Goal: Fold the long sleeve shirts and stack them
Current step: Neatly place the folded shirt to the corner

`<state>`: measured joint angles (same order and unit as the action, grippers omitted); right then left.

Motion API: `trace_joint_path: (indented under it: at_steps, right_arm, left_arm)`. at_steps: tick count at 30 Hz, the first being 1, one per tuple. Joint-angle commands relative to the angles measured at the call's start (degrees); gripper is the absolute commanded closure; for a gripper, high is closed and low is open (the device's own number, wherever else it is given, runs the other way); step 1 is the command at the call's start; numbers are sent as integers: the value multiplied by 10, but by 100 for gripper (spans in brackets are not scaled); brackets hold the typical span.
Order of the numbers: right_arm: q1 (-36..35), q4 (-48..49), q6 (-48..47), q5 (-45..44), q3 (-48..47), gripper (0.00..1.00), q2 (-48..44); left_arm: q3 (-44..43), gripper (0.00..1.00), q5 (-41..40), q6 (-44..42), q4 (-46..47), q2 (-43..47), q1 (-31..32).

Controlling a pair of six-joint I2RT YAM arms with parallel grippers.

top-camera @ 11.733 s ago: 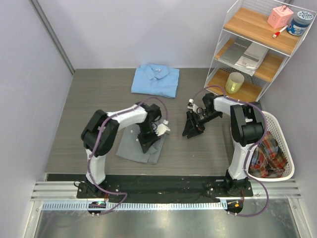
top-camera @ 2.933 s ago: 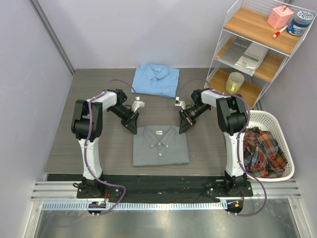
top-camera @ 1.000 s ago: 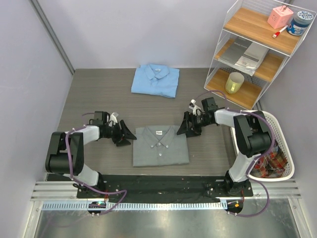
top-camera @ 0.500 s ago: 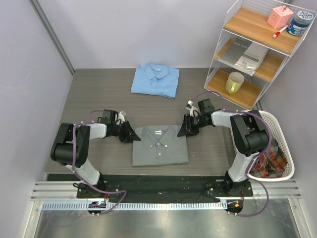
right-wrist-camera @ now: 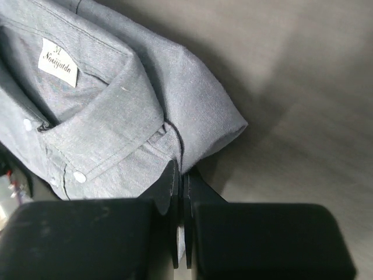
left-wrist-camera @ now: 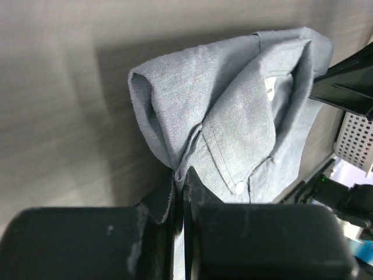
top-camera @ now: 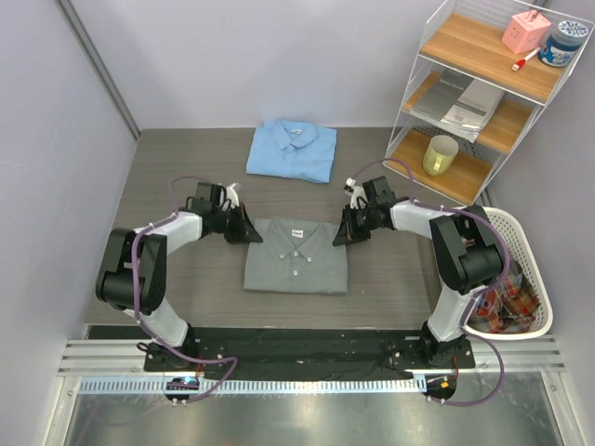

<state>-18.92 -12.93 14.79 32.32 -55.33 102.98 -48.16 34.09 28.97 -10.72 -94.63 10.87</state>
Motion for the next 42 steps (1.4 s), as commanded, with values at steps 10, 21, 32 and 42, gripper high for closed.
trace_joint_path:
  at_steps: [10,21,32,42]
  right_arm:
    - [1,12,-62,-89,-201,99,46]
    - [10,22,-57,-116,-383,99,137]
    - [20,36,-46,-128,-584,99,243]
    - [20,49,-48,-152,-670,99,297]
  left_arm:
    - [-198,100,-54,-146,-21,-41,-5]
    - [-397,100,-62,-197,-13,-151,-16]
    - [-612,100,-81,-203,34,-294,-32]
    - [-741,100,-86,-188,62,-389,-41]
